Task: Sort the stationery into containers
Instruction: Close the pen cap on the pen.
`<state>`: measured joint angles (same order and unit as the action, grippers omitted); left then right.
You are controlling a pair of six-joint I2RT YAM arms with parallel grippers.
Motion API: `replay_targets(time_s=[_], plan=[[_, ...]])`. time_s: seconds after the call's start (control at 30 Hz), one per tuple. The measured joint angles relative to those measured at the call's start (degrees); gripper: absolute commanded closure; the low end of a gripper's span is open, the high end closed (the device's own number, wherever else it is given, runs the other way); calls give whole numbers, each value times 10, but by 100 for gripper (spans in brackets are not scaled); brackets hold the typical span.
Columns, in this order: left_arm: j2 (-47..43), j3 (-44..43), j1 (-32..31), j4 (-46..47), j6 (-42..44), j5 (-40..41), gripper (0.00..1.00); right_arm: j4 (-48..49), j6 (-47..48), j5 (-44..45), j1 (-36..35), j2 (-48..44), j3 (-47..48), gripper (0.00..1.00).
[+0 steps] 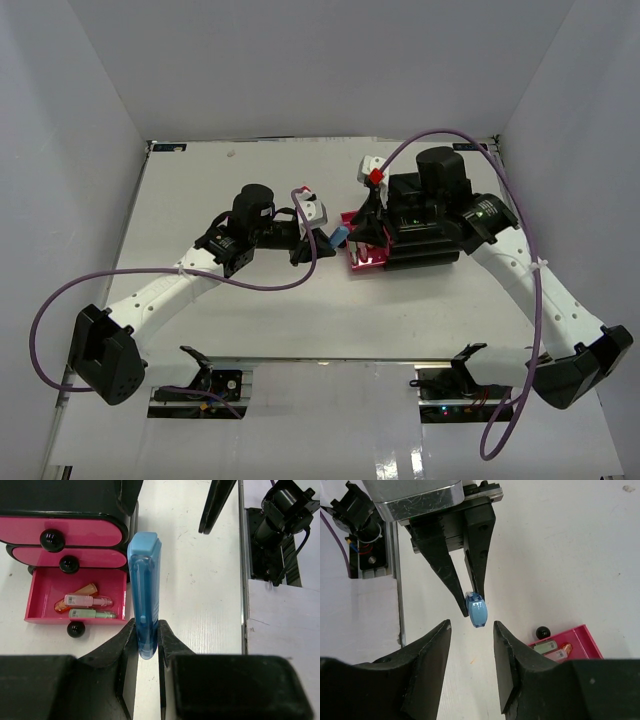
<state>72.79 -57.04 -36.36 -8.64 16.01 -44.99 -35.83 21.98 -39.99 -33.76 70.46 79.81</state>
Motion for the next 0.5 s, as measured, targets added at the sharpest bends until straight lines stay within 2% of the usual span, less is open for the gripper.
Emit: replay_targets(time_s=[0.27, 0.5], plan=[[0, 0, 0, -4, 2, -5, 100, -16, 12, -5, -18, 28, 11, 56], [0, 0, 0, -5, 2, -13, 100, -17, 20, -5, -24, 39, 11, 64]])
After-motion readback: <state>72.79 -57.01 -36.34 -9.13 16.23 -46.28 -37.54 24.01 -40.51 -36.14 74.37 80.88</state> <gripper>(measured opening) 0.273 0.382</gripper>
